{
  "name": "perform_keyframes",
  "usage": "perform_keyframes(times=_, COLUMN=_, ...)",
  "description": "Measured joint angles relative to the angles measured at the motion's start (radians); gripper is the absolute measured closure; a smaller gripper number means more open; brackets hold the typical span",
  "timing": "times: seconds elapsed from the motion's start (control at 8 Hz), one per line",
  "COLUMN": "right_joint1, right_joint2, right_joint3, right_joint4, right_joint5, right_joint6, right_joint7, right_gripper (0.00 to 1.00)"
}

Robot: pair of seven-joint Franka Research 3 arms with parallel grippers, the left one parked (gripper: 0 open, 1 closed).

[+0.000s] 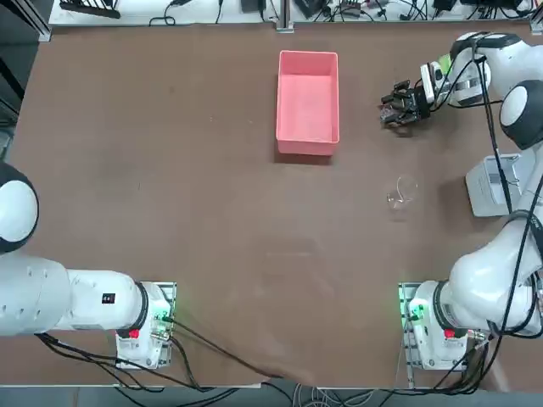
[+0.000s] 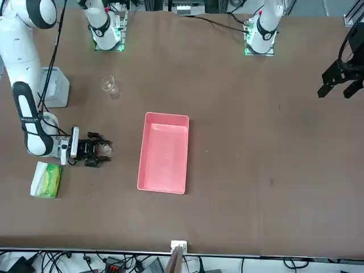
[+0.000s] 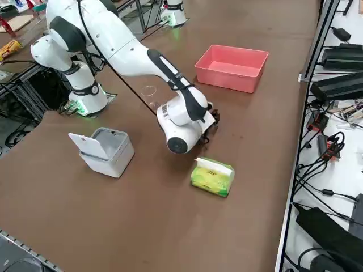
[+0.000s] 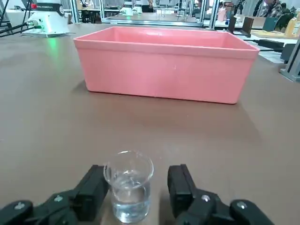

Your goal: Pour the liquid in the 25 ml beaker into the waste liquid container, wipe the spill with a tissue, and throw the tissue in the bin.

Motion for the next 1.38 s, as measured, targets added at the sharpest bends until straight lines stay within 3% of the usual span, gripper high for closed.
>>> perform_keyframes(times=0.25, right_joint1=0.003, right_joint2=0.001, right_joint3=0.0, right_joint4=0.0, right_joint5=0.0, right_joint6=0.0, right_joint7=0.0, right_gripper=0.3)
perform_keyframes(times=0.62, right_joint1=0.003, right_joint2=0.001, right_joint3=0.0, right_joint4=0.001, right_joint5=0.0, right_joint6=0.001, right_joint7=0.0, right_gripper=0.53)
perform_keyframes(times=1.38, right_joint1=0.004, right_joint2=0.0, right_joint3=-0.006, right_joint4=0.036, right_joint5=-0.001, right_joint6=0.005, right_joint7=0.018, right_gripper=0.53)
